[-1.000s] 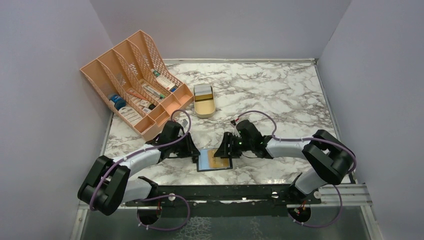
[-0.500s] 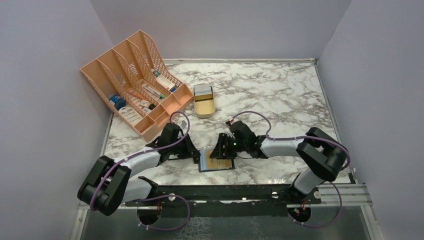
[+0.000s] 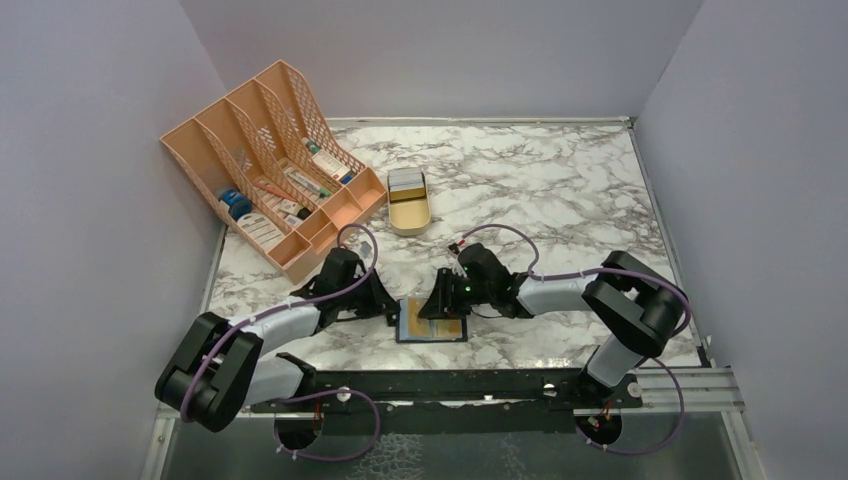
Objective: Put the credit cards into the card holder
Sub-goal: Insert the credit card into the card holder, then turn over the card slot in the card holder, then adjust the card holder at the center of the board.
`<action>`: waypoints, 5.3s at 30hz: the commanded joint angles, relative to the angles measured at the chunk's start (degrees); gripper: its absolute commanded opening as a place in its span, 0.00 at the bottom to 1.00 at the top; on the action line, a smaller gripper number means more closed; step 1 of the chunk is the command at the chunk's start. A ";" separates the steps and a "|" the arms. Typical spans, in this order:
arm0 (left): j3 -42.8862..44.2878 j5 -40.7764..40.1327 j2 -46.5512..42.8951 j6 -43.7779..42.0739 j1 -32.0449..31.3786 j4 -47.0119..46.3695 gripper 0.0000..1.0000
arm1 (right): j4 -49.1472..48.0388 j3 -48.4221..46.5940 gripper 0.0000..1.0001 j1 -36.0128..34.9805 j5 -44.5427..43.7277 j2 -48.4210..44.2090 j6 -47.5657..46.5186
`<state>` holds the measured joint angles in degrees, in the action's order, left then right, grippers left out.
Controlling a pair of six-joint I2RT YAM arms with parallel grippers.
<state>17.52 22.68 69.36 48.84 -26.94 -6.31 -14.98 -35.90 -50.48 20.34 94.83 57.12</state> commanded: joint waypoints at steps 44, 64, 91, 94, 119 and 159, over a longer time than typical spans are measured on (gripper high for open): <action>3.48 5.52 -1.08 -2.96 -1.98 -0.02 0.54 | 11.31 -3.30 0.12 -0.94 -7.25 2.62 -5.48; 0.24 6.83 2.12 0.93 -1.98 -7.76 0.55 | 10.80 -3.66 0.11 -0.92 -6.79 2.59 -5.46; 2.79 9.44 -2.05 7.32 -6.60 -12.12 0.54 | 19.27 -4.82 0.23 -0.93 -19.00 -7.65 -10.02; 4.00 8.21 -1.24 7.41 -8.56 -12.33 0.54 | 19.40 -3.14 0.24 -0.94 -20.09 -10.72 -9.93; 8.95 4.94 6.94 7.61 -16.24 -15.14 0.54 | 32.92 1.74 0.36 -0.94 -24.34 -35.88 -7.61; 61.80 -16.74 24.75 -58.74 2.83 27.70 0.55 | 22.90 -2.03 0.22 -0.94 -24.95 -13.32 -13.71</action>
<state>74.43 7.92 88.82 6.61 -24.10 18.61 6.28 -37.08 -51.29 -3.51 84.88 45.67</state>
